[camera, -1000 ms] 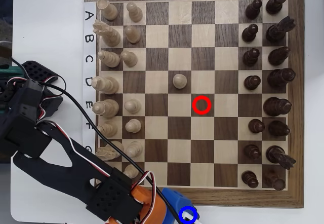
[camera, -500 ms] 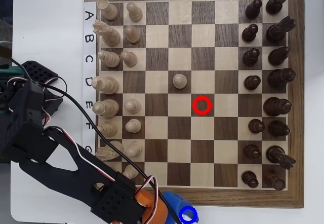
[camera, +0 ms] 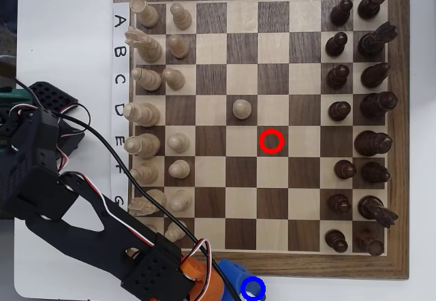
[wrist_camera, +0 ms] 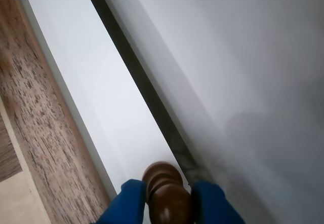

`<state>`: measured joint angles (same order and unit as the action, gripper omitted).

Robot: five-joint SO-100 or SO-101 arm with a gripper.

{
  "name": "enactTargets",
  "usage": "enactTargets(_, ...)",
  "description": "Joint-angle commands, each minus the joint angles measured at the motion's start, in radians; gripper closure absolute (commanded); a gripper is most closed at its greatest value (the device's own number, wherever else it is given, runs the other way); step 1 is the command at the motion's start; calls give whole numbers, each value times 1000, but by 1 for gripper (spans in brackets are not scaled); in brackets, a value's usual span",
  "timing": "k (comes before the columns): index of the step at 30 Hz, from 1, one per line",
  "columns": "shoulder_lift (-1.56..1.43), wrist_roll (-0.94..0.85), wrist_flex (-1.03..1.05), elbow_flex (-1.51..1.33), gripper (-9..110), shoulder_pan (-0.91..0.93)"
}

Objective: Move the piece to destination

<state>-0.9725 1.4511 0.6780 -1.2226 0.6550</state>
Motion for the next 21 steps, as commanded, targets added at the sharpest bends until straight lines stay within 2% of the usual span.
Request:
enactTargets(1,-72,14,29,249,75,-14)
enactTargets(8,-120,29,94,296,74,-54)
enactTargets(21,-405,54,140,252,76,-124)
